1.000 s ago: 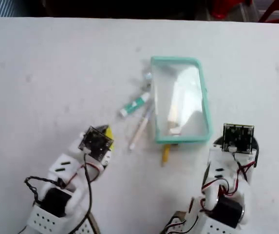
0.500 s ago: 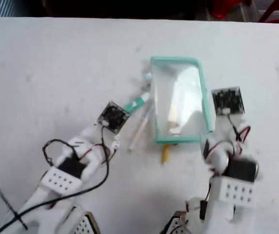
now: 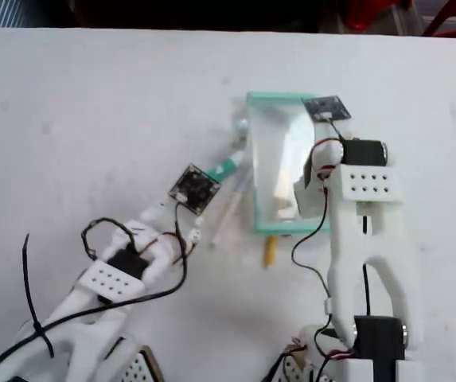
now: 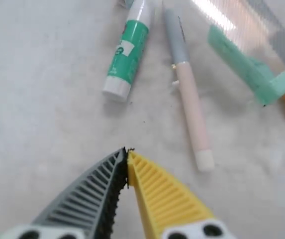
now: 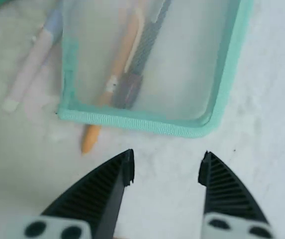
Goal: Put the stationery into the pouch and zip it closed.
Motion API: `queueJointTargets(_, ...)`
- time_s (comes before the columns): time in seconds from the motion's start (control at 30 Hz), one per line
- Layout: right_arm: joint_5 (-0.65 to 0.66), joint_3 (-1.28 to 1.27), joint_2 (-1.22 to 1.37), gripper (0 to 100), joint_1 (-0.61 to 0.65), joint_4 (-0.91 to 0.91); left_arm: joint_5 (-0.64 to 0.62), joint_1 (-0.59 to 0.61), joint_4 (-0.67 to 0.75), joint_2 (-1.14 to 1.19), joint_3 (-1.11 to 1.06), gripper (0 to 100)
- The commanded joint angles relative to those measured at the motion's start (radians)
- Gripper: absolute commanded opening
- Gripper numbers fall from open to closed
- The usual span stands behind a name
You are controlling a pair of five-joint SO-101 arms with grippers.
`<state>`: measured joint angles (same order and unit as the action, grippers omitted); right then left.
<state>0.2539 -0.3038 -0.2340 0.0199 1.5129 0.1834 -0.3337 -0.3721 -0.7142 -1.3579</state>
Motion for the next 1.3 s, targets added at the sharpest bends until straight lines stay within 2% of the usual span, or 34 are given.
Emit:
queueJointTargets(0.0, 0.018, 0.046, 0.008, 20.8, 0.008, -0.09, -0.014, -0.012, 0.023, 0.002, 0.044, 3)
queueJointTargets(0.07, -0.006, 0.051, 0.027, 20.8, 0.004, -0.162, -0.014, -0.012, 0.025, 0.002, 0.044, 3)
queueJointTargets(0.2, -0.222, 0.143, 0.128, 20.7, -0.087, -0.265, -0.014, -0.012, 0.026, 0.002, 0.044, 3)
queueJointTargets(0.3, -0.325, 0.252, 0.262, 20.0, -0.154, -0.283, -0.014, -0.012, 0.026, 0.002, 0.043, 3)
queueJointTargets(0.57, -0.273, 0.502, 0.641, 1.6, -0.18, -0.28, -0.014, -0.012, 0.026, 0.002, 0.043, 3)
queueJointTargets(0.7, -0.272, 0.583, 0.711, 1.8, -0.196, -0.237, -0.014, -0.012, 0.028, 0.002, 0.043, 3)
queueJointTargets(0.9, -0.276, 0.663, 0.68, 1.8, -0.222, -0.173, -0.014, -0.019, 0.028, 0.002, 0.044, 3)
queueJointTargets(1.1, -0.278, 0.664, 0.734, 1.8, -0.248, -0.341, -0.012, -0.038, 0.028, 0.002, 0.044, 3)
queueJointTargets(1.27, -0.269, 0.672, 0.863, 1.8, -0.222, -0.377, -0.012, -0.036, 0.028, 0.002, 0.044, 3)
